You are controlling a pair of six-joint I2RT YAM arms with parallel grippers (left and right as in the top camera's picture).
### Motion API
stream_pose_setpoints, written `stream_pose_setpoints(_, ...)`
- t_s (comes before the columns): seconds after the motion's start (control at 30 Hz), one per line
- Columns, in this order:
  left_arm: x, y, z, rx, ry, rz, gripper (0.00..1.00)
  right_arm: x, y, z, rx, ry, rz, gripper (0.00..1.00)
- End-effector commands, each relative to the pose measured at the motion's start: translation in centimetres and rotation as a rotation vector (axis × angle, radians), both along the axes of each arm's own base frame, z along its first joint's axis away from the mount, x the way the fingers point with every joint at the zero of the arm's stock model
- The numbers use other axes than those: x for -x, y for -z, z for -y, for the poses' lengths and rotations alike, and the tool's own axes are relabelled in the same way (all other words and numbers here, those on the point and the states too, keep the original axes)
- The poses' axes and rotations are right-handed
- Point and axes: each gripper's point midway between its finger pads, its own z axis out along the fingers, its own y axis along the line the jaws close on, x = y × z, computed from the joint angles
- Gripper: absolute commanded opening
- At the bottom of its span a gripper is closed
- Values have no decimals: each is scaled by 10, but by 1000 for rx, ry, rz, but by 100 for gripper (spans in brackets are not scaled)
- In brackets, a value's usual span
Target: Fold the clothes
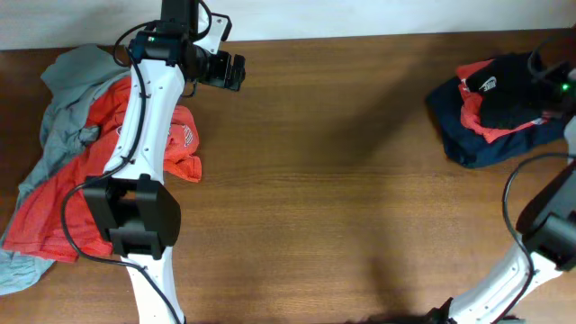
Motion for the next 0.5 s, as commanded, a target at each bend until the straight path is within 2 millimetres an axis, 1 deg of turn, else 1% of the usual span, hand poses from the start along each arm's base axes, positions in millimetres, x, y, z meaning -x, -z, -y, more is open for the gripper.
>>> stream_pose_setpoints(0.0, -2, -5, -1, -14, 14, 18, 99, 5, 51, 6, -46, 30, -81, 7)
stream_pose_setpoints(0.07, -2, -5, -1, -14, 13, 18, 99, 9, 72, 5, -71, 32, -119, 7)
stream_pose_setpoints(0.13, -2, -5, -1, -14, 14, 18, 99, 13, 87, 5, -82, 43, -154, 7)
stream_pose_setpoints(0.2, -2, -5, -1, -14, 14, 18, 99, 12, 88, 4, -83, 42, -155, 7)
stream_pose_setpoints(0.27, -2, -5, -1, -14, 14, 18, 99, 11, 82, 5, -78, 40, -142, 7)
stream_pose_setpoints(0.33, -2, -5, -1, -14, 14, 18, 99, 10, 70, 5, -67, 36, -122, 8)
stream_pose_setpoints(0.4, -2, -5, -1, -14, 14, 20, 99, 7, 50, 5, -53, 29, -90, 8)
stream_pose_setpoints(0.47, -2, -5, -1, -14, 14, 21, 99, 5, 25, 4, -31, 21, -50, 9)
